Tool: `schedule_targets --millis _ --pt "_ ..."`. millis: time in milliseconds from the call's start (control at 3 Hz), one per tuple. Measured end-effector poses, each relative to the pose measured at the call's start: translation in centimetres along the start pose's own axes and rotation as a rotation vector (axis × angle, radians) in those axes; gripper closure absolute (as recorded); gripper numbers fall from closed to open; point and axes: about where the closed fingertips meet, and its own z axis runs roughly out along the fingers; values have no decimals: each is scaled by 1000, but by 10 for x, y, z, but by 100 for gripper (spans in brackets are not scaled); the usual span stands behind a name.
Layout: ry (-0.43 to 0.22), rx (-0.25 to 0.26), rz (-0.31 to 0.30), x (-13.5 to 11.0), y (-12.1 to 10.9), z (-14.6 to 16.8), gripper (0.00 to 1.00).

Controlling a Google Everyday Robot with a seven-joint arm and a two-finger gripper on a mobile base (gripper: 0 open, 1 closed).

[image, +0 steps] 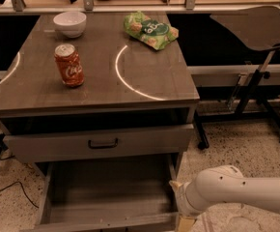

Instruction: Close middle drawer

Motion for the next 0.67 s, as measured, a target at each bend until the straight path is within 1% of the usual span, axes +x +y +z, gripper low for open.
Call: schedule_targets --millis 333,667 --pt "-5 32 3 -1 -10 17 0" --pt "-16 62 3 -1 -21 27 16"
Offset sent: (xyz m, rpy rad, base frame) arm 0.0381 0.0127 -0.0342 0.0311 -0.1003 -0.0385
